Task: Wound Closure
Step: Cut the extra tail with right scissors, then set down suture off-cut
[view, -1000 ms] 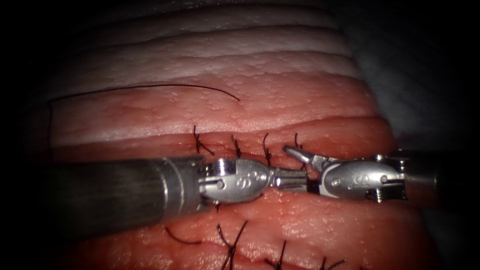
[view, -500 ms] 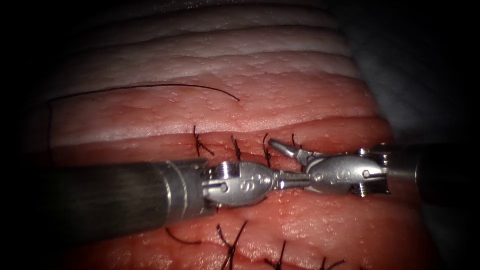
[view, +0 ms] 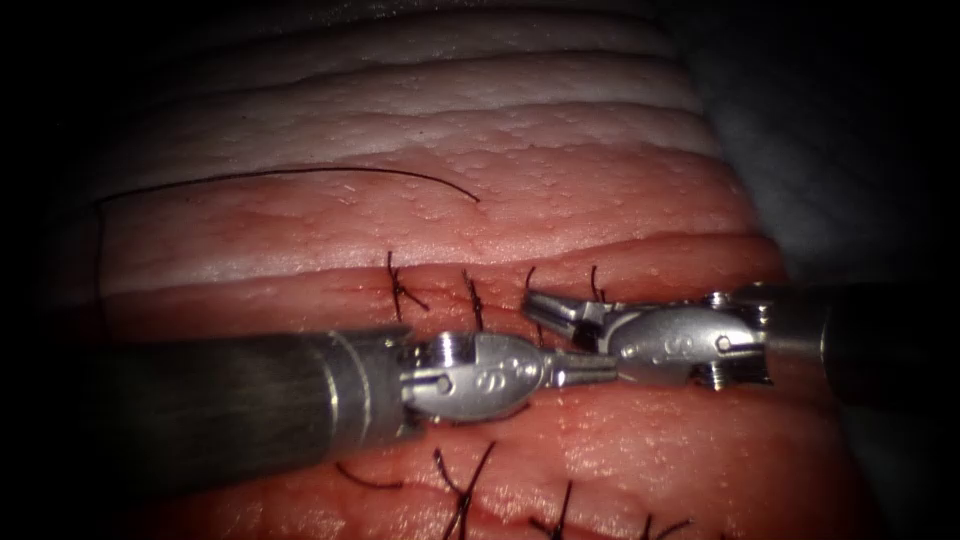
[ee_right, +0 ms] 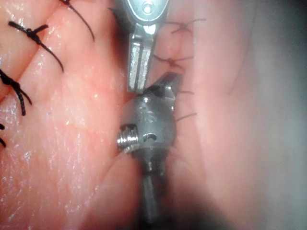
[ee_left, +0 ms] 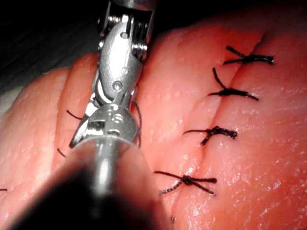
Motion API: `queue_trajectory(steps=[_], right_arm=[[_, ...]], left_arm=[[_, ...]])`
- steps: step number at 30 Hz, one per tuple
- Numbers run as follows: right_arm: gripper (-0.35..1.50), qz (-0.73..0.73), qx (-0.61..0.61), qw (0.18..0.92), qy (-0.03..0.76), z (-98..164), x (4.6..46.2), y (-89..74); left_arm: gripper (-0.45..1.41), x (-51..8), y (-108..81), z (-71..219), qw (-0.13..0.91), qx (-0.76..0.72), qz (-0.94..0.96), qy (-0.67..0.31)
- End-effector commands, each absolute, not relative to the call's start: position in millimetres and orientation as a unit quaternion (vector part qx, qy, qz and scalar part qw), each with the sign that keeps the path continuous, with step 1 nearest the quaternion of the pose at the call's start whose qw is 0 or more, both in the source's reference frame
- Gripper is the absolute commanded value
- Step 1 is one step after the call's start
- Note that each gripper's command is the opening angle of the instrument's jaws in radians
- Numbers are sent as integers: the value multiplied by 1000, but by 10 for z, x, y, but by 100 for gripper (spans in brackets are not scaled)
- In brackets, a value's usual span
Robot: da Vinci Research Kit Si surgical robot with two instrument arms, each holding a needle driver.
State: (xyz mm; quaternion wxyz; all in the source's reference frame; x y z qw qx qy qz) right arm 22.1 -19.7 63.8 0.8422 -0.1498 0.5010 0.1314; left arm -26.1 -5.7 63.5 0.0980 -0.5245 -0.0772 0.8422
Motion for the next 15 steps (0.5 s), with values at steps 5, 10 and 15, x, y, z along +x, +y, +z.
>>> queue_trajectory(steps=[5,10,15], right_arm=[[128,112,-144,841,509,633,201,-204],[128,124,-162,846,492,614,164,-206],[123,142,-182,837,497,592,135,-204]], left_arm=[[-45,-255,-70,628,92,-529,840,-78],[-45,-258,-94,624,100,-529,839,-85],[-45,-268,-115,647,104,-501,848,-141]])
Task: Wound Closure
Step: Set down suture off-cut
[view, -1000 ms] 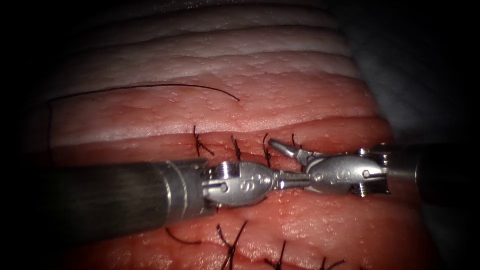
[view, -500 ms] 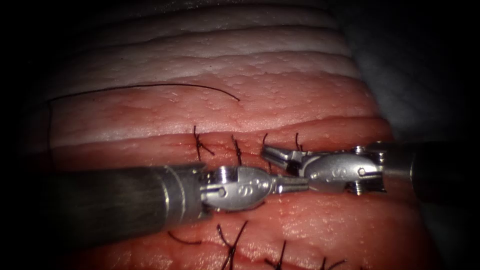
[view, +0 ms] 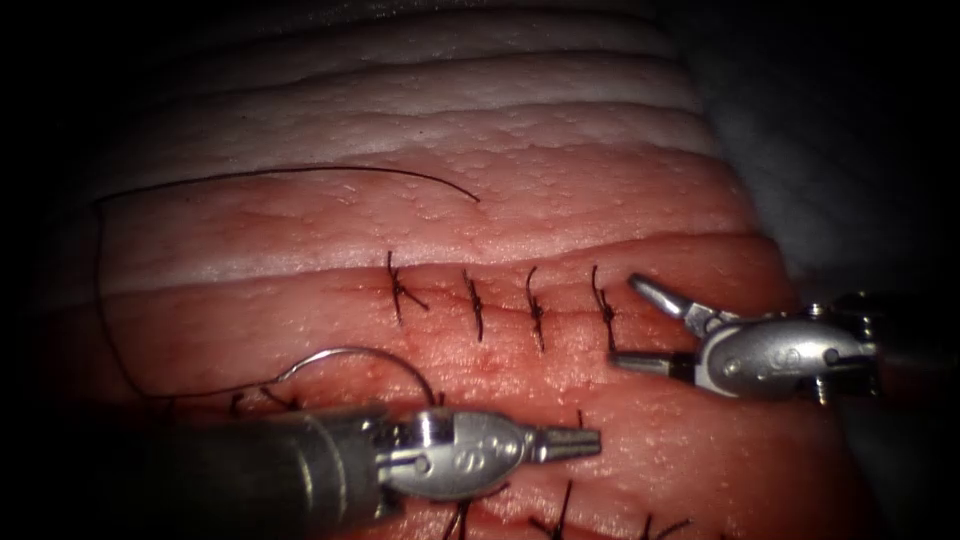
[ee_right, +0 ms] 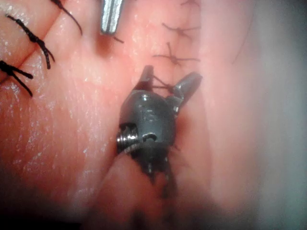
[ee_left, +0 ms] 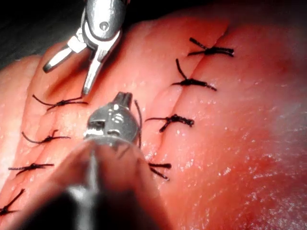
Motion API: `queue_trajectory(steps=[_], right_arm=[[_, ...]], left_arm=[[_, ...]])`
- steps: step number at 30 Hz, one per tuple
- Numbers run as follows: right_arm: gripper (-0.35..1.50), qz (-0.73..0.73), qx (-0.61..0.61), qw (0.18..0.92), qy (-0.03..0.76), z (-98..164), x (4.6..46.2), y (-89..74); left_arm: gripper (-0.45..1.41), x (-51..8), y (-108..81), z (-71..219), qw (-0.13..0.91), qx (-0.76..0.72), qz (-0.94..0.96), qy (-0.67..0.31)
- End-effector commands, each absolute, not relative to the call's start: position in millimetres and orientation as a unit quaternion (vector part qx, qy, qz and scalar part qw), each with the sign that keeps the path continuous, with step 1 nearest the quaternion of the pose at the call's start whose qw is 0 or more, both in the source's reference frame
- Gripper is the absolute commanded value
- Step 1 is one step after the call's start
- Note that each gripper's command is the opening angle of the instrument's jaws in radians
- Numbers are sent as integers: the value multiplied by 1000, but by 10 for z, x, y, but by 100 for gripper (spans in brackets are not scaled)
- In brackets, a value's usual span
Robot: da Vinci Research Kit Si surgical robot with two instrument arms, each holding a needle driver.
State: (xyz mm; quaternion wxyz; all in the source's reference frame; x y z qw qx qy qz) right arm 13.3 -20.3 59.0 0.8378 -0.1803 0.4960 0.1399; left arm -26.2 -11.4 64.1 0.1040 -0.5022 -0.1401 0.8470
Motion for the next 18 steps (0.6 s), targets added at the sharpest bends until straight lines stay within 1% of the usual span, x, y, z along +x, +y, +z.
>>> queue_trajectory(steps=[1,3,5,8,9,10,11,13,16,18], right_arm=[[123,143,-182,837,495,589,132,-204],[118,147,-185,837,493,582,128,-206],[113,147,-185,838,492,579,127,-208],[113,148,-185,838,492,576,129,-210],[113,148,-185,838,491,576,130,-210],[113,149,-187,837,492,577,131,-210],[111,149,-187,837,492,577,131,-211],[108,149,-188,837,491,578,131,-211],[108,148,-188,837,491,579,131,-210],[106,148,-188,837,492,579,130,-210]], left_arm=[[-45,-270,-119,656,106,-488,853,-156],[-45,-273,-123,672,110,-473,857,-172],[-40,-274,-123,690,118,-464,858,-185],[-11,-274,-116,710,129,-464,855,-195],[-5,-273,-114,714,131,-465,853,-199],[31,-270,-112,718,134,-463,854,-199],[49,-268,-111,718,134,-461,855,-196],[69,-266,-111,714,135,-461,855,-196],[79,-263,-112,701,135,-462,853,-201],[79,-261,-112,691,135,-463,852,-204]])
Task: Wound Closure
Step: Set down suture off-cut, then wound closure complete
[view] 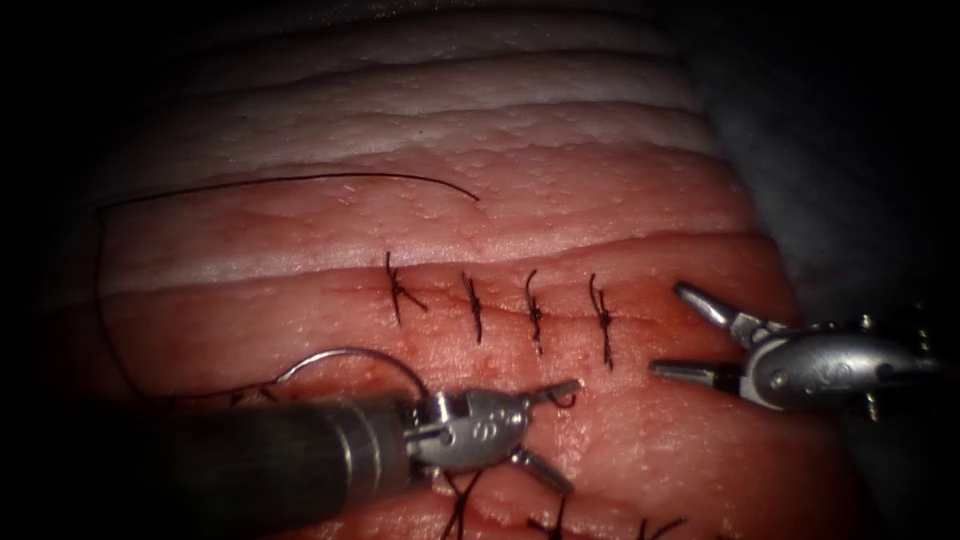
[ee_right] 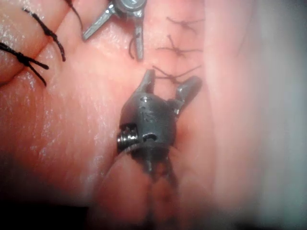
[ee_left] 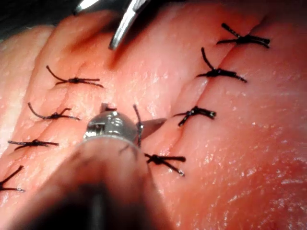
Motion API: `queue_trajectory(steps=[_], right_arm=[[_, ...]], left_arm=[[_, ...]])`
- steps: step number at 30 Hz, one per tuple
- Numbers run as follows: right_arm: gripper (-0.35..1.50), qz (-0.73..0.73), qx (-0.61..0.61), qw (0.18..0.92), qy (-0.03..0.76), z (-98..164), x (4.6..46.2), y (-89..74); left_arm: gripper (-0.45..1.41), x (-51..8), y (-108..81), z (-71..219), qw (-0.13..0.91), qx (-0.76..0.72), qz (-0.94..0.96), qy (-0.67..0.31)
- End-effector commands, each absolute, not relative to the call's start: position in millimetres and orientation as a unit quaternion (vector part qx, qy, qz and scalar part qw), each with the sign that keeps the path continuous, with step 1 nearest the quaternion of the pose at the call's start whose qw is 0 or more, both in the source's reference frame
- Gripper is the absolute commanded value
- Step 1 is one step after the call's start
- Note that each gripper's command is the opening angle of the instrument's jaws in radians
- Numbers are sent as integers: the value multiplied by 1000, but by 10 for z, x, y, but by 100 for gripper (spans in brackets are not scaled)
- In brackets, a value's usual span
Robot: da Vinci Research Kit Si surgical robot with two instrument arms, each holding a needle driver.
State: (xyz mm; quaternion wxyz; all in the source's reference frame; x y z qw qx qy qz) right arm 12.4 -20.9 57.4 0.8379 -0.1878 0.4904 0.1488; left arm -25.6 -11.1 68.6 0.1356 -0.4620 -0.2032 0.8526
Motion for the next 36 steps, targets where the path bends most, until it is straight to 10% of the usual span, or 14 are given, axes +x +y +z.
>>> queue_trajectory(steps=[1,12,19,28,36], right_arm=[[106,149,-189,837,492,580,130,-210],[95,168,-185,833,493,579,140,-208],[135,179,-92,842,500,574,155,-195],[81,123,20,842,524,549,159,-166],[79,124,7,836,534,546,151,-178]], left_arm=[[78,-259,-111,685,137,-461,851,-208],[73,-245,-91,641,169,-505,827,-181],[81,-196,-61,603,183,-537,813,-135],[32,-109,-39,583,194,-542,804,-147],[31,-81,-17,598,193,-572,784,-146]])
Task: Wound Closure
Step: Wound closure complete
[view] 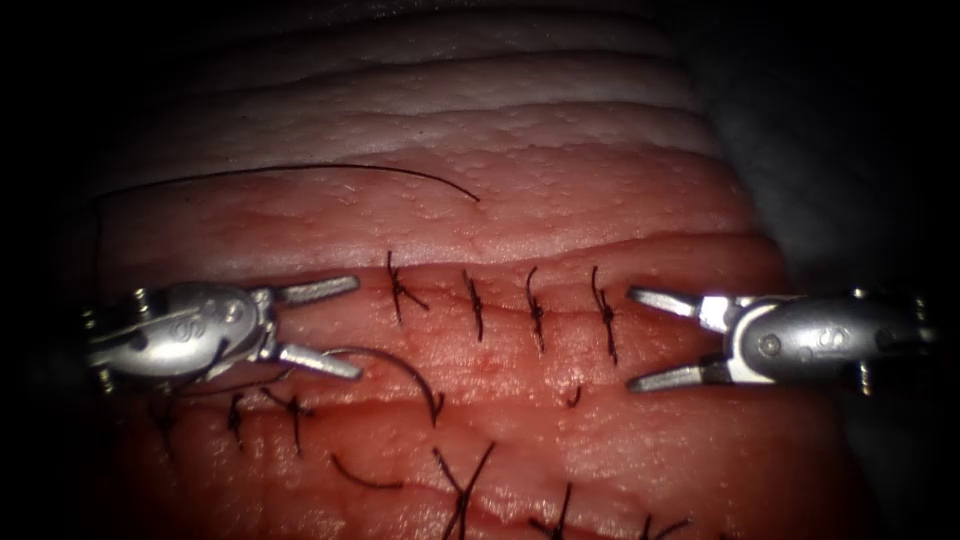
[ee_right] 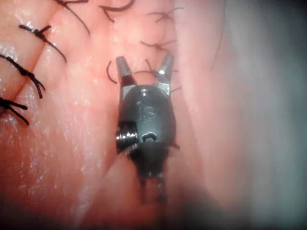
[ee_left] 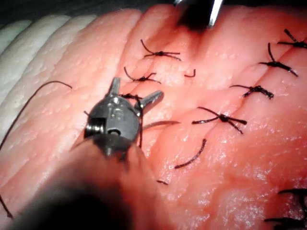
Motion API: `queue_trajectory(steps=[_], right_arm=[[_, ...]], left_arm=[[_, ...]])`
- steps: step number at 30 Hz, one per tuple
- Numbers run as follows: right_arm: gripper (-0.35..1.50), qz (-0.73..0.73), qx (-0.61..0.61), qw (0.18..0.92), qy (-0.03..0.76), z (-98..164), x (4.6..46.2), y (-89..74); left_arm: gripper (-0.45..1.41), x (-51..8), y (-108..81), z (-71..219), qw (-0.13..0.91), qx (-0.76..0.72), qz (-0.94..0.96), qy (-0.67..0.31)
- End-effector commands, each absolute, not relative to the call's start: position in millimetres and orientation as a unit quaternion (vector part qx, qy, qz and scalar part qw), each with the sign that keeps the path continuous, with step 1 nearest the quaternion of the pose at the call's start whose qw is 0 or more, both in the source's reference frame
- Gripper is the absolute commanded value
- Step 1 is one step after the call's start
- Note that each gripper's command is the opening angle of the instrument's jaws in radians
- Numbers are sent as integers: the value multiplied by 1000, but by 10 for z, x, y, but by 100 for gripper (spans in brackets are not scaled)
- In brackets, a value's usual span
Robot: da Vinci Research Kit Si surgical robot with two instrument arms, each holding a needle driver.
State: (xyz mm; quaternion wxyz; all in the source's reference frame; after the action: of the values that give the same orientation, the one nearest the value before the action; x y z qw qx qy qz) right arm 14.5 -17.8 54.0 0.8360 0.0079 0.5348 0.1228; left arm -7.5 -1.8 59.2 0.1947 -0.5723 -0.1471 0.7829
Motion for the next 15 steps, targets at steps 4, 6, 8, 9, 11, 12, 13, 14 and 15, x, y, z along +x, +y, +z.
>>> queue_trajectory(steps=[4,6,8,9,11,12,13,14,15], right_arm=[[76,136,0,836,532,546,152,-171],[76,143,-5,834,532,546,151,-168],[76,147,-6,833,533,546,150,-168],[76,149,-8,835,530,545,150,-168],[78,155,-9,833,531,544,150,-165],[78,159,-14,830,534,543,151,-163],[79,161,-16,829,536,543,151,-162],[81,163,-18,828,536,542,151,-161],[83,164,-19,827,537,541,150,-160]], left_arm=[[31,-72,-12,607,190,-573,783,-148],[32,-71,-10,611,191,-575,782,-147],[37,-71,-8,614,191,-575,782,-147],[39,-71,-7,615,192,-575,781,-146],[41,-71,-7,616,193,-576,781,-145],[42,-71,-7,617,193,-576,781,-145],[42,-71,-7,617,193,-576,781,-145],[42,-71,-7,617,192,-577,780,-145],[44,-71,-7,616,192,-577,780,-145]])
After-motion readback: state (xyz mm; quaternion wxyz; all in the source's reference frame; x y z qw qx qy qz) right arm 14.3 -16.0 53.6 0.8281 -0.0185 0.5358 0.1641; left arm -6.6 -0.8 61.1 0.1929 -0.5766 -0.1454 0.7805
